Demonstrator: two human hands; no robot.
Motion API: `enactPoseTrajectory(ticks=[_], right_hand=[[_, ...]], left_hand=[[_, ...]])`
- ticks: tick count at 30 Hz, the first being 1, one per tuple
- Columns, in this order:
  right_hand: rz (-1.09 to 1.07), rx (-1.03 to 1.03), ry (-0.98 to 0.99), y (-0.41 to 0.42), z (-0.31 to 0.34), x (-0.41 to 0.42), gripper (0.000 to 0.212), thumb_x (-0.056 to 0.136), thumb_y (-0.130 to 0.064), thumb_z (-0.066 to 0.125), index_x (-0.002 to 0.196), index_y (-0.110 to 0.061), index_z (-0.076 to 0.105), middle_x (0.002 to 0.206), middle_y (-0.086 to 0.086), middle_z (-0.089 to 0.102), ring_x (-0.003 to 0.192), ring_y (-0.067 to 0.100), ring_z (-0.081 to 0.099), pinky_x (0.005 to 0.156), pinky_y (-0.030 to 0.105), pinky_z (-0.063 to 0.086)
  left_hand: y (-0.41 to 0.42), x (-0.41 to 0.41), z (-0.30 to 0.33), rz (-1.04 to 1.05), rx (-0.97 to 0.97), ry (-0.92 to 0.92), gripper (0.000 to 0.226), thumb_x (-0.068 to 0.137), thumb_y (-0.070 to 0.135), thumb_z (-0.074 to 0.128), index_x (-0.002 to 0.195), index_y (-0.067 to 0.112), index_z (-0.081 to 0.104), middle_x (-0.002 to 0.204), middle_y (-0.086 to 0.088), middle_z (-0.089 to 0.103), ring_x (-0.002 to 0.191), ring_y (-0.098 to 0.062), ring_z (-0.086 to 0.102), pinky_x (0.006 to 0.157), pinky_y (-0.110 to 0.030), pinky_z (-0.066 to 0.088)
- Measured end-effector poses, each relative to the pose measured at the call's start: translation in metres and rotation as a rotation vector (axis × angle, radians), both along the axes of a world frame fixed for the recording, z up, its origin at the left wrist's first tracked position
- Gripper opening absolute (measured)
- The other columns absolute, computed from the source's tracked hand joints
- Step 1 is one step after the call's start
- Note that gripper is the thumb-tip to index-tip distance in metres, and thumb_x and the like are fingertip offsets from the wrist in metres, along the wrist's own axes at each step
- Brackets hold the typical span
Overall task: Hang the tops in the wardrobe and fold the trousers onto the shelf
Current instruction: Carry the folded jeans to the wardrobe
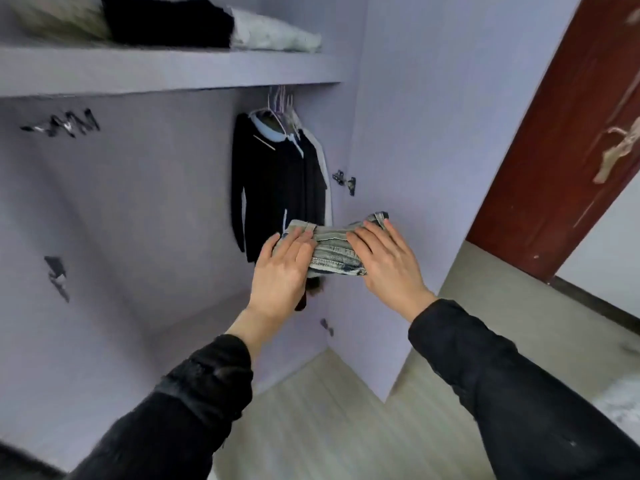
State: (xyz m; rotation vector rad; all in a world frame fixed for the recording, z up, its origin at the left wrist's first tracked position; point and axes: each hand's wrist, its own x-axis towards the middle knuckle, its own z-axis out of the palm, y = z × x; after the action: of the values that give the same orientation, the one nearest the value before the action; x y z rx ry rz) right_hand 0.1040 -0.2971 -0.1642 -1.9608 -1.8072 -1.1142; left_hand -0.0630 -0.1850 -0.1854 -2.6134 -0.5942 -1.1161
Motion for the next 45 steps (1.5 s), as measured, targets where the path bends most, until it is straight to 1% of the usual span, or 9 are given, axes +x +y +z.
enactPoseTrajectory(ticks=[8, 19, 24, 30, 33, 36, 39, 42, 45], right_hand=[[0.179, 0.198, -0.103, 0.175, 0.135, 0.054, 0.058, 0.055, -0.001, 0.078, 0.112, -0.002, 0.065, 0.112, 0.014, 0.067, 0.109, 0.031, 0.062, 0.101, 0.052, 0.041], [0.352, 0.426, -0.352, 0.382, 0.308, 0.016, 0.047, 0.077, -0.006, 0.029, 0.107, -0.002, 0.064, 0.105, 0.015, 0.068, 0.103, 0.031, 0.063, 0.099, 0.048, 0.042], [0.463, 0.466, -0.347, 0.462, 0.352, -0.020, 0.042, 0.078, -0.010, 0.035, 0.110, -0.003, 0.062, 0.109, 0.015, 0.066, 0.108, 0.032, 0.060, 0.102, 0.047, 0.039], [0.648, 0.505, -0.217, 0.550, 0.356, -0.092, 0.039, 0.069, -0.004, 0.063, 0.108, -0.004, 0.065, 0.106, 0.013, 0.068, 0.106, 0.032, 0.062, 0.101, 0.047, 0.041], [0.690, 0.481, -0.212, 0.580, 0.344, -0.119, 0.038, 0.069, -0.006, 0.064, 0.107, -0.005, 0.065, 0.106, 0.014, 0.068, 0.107, 0.031, 0.062, 0.100, 0.049, 0.043], [0.664, 0.385, -0.226, 0.611, 0.324, -0.142, 0.033, 0.071, -0.010, 0.062, 0.104, -0.006, 0.066, 0.101, 0.013, 0.068, 0.105, 0.030, 0.063, 0.098, 0.047, 0.046], [0.630, 0.158, -0.209, 0.630, 0.305, -0.166, 0.040, 0.063, -0.015, 0.078, 0.101, -0.009, 0.067, 0.096, 0.012, 0.068, 0.102, 0.029, 0.063, 0.093, 0.044, 0.049], [0.630, -0.219, -0.133, 0.641, 0.294, -0.177, 0.045, 0.087, -0.020, 0.059, 0.129, -0.012, 0.045, 0.127, 0.013, 0.054, 0.121, 0.030, 0.048, 0.099, 0.041, 0.038], [0.575, -0.432, -0.106, 0.642, 0.292, -0.178, 0.045, 0.092, -0.022, 0.049, 0.134, -0.013, 0.037, 0.132, 0.012, 0.049, 0.121, 0.031, 0.046, 0.090, 0.040, 0.043]], left_hand=[[0.153, 0.037, 0.143, 0.215, 0.220, -0.045, 0.053, 0.059, -0.002, 0.081, 0.107, 0.006, 0.061, 0.121, -0.008, 0.064, 0.116, -0.026, 0.058, 0.100, -0.041, 0.036], [0.318, -0.010, 0.300, 0.428, 0.438, -0.174, 0.047, 0.064, -0.005, 0.062, 0.111, 0.001, 0.059, 0.120, -0.014, 0.064, 0.111, -0.030, 0.061, 0.092, -0.042, 0.044], [0.368, -0.053, 0.342, 0.581, 0.529, -0.150, 0.044, 0.075, 0.004, 0.035, 0.111, -0.001, 0.059, 0.115, -0.015, 0.065, 0.107, -0.029, 0.062, 0.093, -0.040, 0.040], [0.417, -0.120, 0.356, 0.843, 0.589, -0.070, 0.060, 0.056, -0.015, 0.067, 0.115, -0.005, 0.059, 0.112, -0.018, 0.066, 0.104, -0.031, 0.064, 0.091, -0.035, 0.033], [0.432, -0.142, 0.344, 0.920, 0.614, 0.004, 0.046, 0.062, -0.009, 0.057, 0.107, -0.006, 0.061, 0.106, -0.019, 0.068, 0.096, -0.032, 0.067, 0.087, -0.034, 0.033], [0.457, -0.161, 0.325, 1.001, 0.602, 0.090, 0.033, 0.069, 0.004, 0.047, 0.097, -0.001, 0.063, 0.102, -0.016, 0.069, 0.092, -0.029, 0.068, 0.084, -0.033, 0.034], [0.481, -0.177, 0.306, 1.106, 0.533, 0.202, 0.036, 0.058, 0.008, 0.070, 0.093, 0.003, 0.063, 0.093, -0.013, 0.070, 0.084, -0.026, 0.068, 0.082, -0.034, 0.042], [0.488, -0.174, 0.307, 1.270, 0.182, 0.323, 0.042, 0.073, 0.010, 0.069, 0.111, 0.011, 0.051, 0.107, -0.008, 0.065, 0.102, -0.025, 0.062, 0.087, -0.032, 0.044], [0.499, -0.177, 0.308, 1.202, -0.162, 0.467, 0.045, 0.082, 0.015, 0.056, 0.124, 0.014, 0.039, 0.126, -0.009, 0.055, 0.117, -0.027, 0.052, 0.102, -0.036, 0.036]])
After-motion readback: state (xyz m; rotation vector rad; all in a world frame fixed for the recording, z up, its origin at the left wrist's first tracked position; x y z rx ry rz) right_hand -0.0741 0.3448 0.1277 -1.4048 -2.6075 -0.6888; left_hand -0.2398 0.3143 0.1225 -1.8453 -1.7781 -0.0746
